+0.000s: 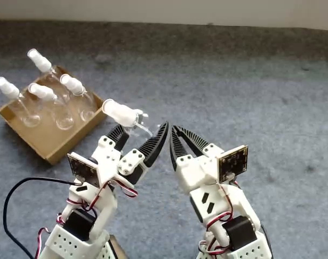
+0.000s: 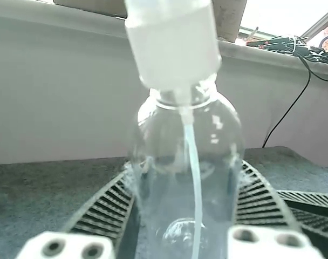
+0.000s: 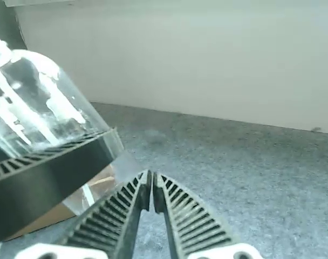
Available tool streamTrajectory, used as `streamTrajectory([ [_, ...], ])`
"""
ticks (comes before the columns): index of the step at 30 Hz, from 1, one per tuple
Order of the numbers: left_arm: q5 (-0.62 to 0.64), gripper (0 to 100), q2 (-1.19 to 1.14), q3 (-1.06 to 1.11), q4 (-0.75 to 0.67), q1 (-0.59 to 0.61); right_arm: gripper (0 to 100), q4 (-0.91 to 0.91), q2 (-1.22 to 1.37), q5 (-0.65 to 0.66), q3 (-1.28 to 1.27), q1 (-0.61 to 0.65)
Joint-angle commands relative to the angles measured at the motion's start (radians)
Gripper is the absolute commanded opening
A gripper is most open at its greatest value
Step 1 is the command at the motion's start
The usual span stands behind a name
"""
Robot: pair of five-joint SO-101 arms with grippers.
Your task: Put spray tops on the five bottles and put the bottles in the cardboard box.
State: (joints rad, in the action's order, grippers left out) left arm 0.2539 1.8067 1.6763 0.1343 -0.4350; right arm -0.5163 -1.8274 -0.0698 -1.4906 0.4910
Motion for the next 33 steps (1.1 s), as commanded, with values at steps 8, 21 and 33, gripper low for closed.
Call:
streamTrajectory([
  [8, -0.014, 7, 0.013, 0.018, 0.006, 0.012, 0.5, 0.022, -0.013, 0.0, 0.015, -0.349],
  [21, -0.014, 8, 0.012, -0.035, 0.091, 0.303, 0.5, 0.027, -0.013, 0.006, -0.179, -0.308],
  [33, -0.087, 8, 0.012, -0.418, 0.54, 0.469, 0.5, 0.027, -0.013, 0.006, -0.18, -0.265],
])
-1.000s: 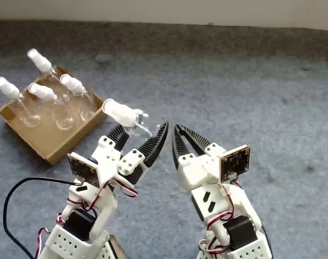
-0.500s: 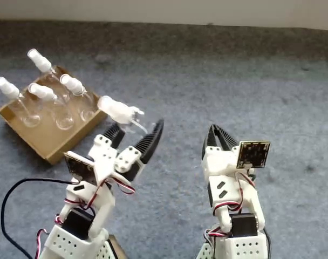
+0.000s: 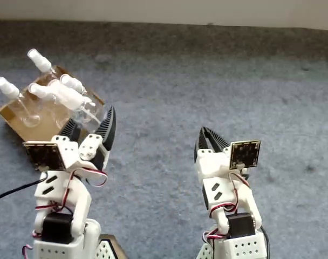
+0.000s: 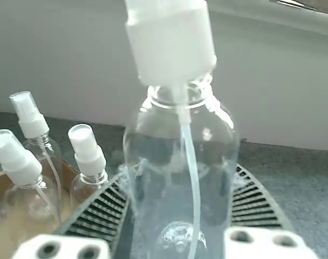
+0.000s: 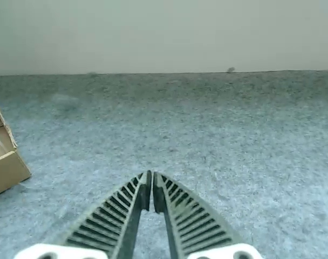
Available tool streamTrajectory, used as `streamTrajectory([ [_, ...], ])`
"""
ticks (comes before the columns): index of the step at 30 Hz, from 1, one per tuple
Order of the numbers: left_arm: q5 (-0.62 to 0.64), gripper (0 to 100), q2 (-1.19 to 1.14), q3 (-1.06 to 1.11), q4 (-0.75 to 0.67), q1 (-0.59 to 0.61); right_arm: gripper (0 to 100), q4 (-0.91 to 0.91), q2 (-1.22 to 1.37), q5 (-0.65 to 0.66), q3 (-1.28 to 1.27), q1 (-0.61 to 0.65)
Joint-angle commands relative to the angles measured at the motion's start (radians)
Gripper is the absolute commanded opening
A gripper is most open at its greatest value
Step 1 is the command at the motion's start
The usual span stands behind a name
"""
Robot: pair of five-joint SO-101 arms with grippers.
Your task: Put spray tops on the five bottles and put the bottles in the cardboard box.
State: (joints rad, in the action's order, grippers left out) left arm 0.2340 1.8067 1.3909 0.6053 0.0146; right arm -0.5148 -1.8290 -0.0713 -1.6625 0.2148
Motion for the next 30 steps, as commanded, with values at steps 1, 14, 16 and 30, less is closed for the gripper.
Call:
streamTrajectory([
  [1, -0.097, 8, 0.012, -0.159, 0.094, 0.019, 0.5, 0.025, -0.012, 0.008, -0.008, 0.012],
  [14, -0.209, 8, -0.091, -0.306, 0.164, 0.163, 0.5, 0.053, -0.01, 0.009, -0.091, 0.013],
  [16, -0.207, 8, -0.189, -0.369, 0.195, 0.183, 0.5, 0.131, -0.01, 0.009, -0.101, 0.013],
  [30, -0.212, 8, -0.421, -0.516, 0.308, 0.42, 0.5, 0.188, -0.005, 0.009, -0.122, 0.012],
])
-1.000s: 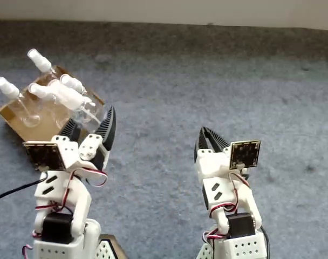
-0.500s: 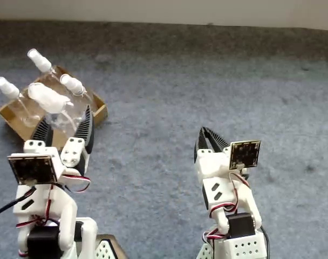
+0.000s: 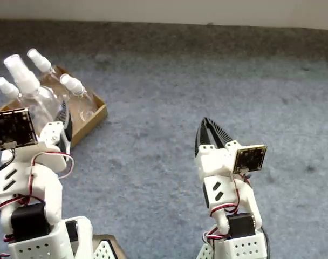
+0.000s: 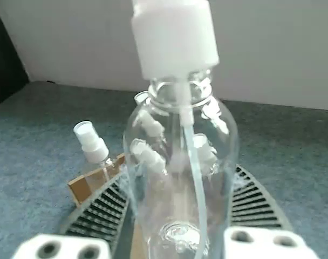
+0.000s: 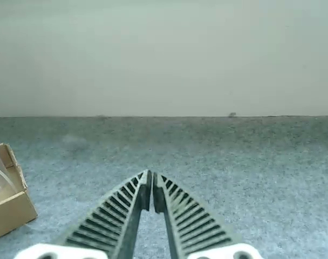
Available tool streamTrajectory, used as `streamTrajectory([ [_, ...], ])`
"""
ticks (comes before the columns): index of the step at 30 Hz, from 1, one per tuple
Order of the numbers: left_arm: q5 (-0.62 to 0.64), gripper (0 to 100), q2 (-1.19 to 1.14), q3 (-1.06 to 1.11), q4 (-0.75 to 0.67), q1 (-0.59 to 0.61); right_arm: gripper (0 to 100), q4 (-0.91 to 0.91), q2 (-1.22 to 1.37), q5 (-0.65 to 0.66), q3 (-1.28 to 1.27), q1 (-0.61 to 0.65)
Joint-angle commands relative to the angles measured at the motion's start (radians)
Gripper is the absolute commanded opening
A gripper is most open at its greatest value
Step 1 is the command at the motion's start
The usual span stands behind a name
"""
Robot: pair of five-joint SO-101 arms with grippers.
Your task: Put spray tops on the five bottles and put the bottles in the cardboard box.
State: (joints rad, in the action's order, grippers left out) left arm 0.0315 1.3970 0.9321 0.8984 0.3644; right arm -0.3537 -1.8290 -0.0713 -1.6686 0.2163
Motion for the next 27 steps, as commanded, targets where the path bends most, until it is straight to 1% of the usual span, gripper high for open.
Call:
streamTrajectory([
  [1, -0.009, 8, -0.012, -0.058, 0.028, 0.09, 0.5, 0.027, -0.005, 0.009, -0.116, 0.01],
  [4, -0.028, 8, -0.007, -0.03, 0.052, 0.13, 0.5, 0.027, -0.005, 0.009, -0.116, 0.01],
  [8, -0.153, 8, -0.004, 0.111, 0.029, 0.162, 0.5, 0.027, -0.005, 0.009, -0.116, 0.01],
  [10, -0.176, 8, -0.004, 0.182, -0.037, 0.183, 0.5, 0.018, -0.005, 0.009, -0.116, 0.01],
  [16, -0.175, 8, -0.004, 0.366, -0.288, 0.22, 0.5, 0.008, -0.007, 0.009, -0.117, 0.012],
  [22, -0.172, 7, -0.004, 0.478, -0.436, 0.219, 0.5, 0.008, -0.007, 0.009, -0.117, 0.012],
  [27, -0.089, 8, -0.004, 0.607, -0.611, 0.226, 0.5, 0.008, -0.007, 0.009, -0.117, 0.012],
])
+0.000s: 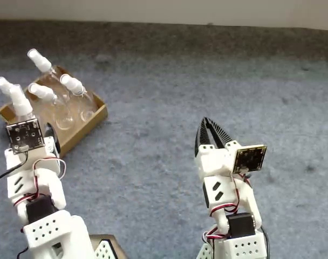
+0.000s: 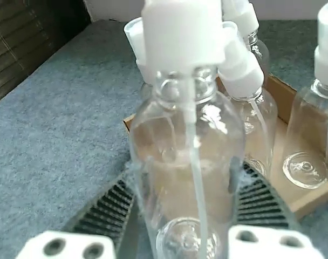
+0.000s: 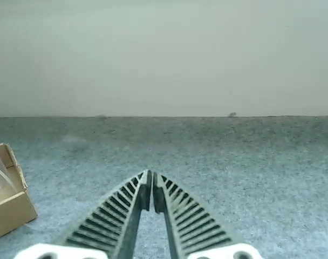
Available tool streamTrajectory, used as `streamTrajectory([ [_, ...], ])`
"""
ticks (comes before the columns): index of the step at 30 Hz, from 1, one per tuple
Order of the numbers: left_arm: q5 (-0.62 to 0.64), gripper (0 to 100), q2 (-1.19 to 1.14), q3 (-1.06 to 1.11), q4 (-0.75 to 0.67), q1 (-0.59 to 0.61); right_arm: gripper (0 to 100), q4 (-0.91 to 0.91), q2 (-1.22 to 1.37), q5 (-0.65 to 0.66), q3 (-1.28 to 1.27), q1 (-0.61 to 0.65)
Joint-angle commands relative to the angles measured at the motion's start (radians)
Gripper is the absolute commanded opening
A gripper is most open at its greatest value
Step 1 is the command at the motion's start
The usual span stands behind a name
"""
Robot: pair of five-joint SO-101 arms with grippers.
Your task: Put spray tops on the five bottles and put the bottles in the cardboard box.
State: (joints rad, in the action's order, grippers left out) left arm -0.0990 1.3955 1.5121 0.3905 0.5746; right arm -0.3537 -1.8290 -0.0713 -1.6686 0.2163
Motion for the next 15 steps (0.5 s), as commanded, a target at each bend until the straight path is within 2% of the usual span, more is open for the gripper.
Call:
streamTrajectory([
  [1, 0.049, 8, -0.002, 0.045, -0.126, 0.019, 0.5, 0.008, -0.007, 0.009, -0.117, 0.012],
  [12, 0.049, 7, -0.002, 0.189, -0.381, 0.022, 0.5, 0.007, -0.005, 0.009, -0.117, 0.012],
  [15, 0.049, 7, -0.002, 0.189, -0.405, 0.038, 0.5, 0.007, -0.005, 0.009, -0.117, 0.012],
])
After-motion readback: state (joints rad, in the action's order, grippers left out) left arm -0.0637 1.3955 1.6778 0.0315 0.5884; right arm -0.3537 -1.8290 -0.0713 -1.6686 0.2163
